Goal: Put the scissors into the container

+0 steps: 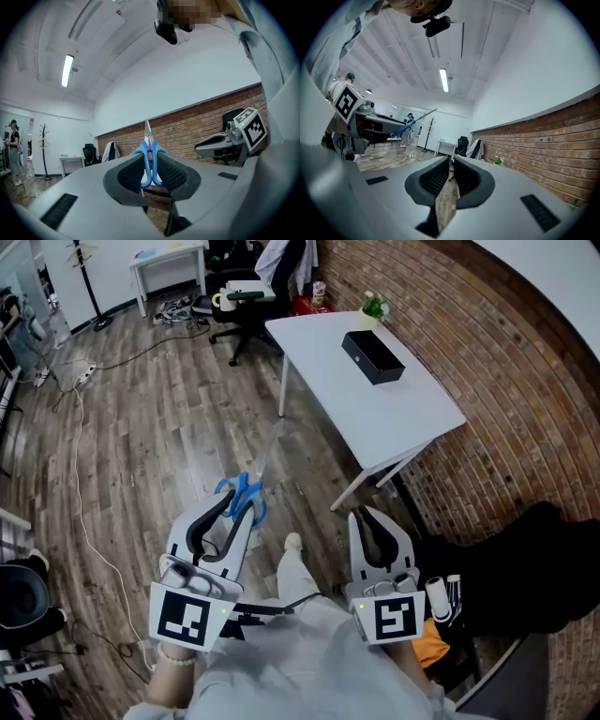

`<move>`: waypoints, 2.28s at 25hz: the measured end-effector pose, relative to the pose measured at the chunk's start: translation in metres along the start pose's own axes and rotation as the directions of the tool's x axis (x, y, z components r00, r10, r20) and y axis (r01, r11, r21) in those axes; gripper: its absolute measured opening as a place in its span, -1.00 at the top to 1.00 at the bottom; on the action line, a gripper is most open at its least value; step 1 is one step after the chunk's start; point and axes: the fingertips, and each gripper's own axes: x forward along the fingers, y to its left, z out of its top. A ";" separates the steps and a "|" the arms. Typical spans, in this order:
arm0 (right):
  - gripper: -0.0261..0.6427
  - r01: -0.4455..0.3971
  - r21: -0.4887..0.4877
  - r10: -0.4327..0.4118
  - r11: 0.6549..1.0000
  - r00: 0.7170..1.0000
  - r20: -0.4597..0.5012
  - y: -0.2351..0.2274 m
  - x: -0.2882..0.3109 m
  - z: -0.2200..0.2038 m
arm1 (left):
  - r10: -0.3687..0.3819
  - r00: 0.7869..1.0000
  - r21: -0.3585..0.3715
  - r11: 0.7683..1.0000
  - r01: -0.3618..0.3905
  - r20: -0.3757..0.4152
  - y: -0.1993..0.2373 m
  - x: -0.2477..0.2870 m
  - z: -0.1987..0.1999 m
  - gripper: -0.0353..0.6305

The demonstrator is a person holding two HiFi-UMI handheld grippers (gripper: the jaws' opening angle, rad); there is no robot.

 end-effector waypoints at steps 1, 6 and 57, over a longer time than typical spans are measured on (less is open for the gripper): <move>0.75 0.000 -0.005 0.000 1.000 1.000 -0.009 -0.003 0.002 -0.003 | -0.003 1.000 -0.001 1.000 0.003 0.002 0.000 0.005 0.000 0.59; 0.75 0.005 0.003 -0.005 1.000 1.000 -0.013 -0.017 0.026 -0.010 | 0.000 1.000 -0.002 1.000 0.000 0.005 0.010 0.030 -0.001 0.59; 0.75 -0.096 0.009 0.096 0.995 0.995 0.037 -0.230 0.352 -0.029 | 0.101 0.995 -0.007 0.995 -0.102 -0.016 0.139 0.370 -0.010 0.59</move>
